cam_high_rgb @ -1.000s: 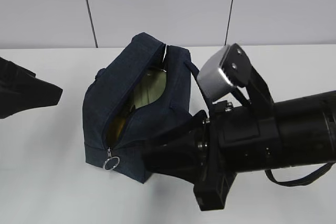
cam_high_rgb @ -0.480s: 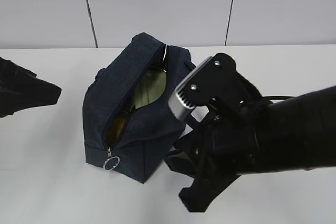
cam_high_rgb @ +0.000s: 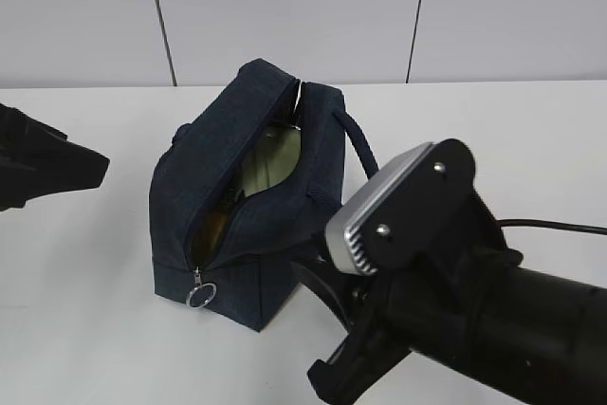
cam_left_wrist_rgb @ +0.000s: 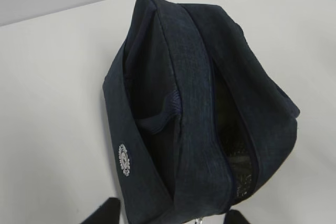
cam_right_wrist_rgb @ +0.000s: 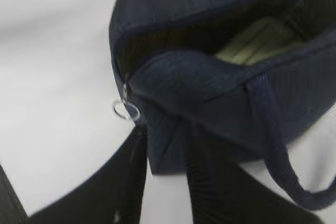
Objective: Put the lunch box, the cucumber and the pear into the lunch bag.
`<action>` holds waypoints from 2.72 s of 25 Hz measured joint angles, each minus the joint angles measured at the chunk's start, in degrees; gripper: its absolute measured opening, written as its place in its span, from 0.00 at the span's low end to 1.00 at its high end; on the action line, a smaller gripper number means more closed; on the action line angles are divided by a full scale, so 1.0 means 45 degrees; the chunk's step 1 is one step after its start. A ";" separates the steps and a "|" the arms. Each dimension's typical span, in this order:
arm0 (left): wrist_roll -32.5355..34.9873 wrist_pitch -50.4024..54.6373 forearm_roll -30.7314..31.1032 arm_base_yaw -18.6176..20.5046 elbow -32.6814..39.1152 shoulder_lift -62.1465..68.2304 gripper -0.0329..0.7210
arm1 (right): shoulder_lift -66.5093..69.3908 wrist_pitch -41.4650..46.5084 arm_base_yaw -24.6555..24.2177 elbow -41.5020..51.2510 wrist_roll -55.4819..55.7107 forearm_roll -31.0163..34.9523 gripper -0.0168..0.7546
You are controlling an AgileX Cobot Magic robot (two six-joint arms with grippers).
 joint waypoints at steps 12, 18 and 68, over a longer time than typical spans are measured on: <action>0.0000 0.0000 0.0000 0.0000 0.0000 0.0000 0.50 | 0.4012 -0.6867 0.0090 0.1441 0.7618 -0.7749 0.40; 0.0000 0.0000 0.0000 0.0000 0.0000 0.0000 0.50 | 0.5656 -0.8055 0.0090 0.0898 0.7620 -0.7588 0.60; 0.0000 0.0000 0.0000 0.0000 0.0000 0.0000 0.40 | 0.9054 -0.5235 0.0090 -0.3511 0.7615 -0.4918 0.78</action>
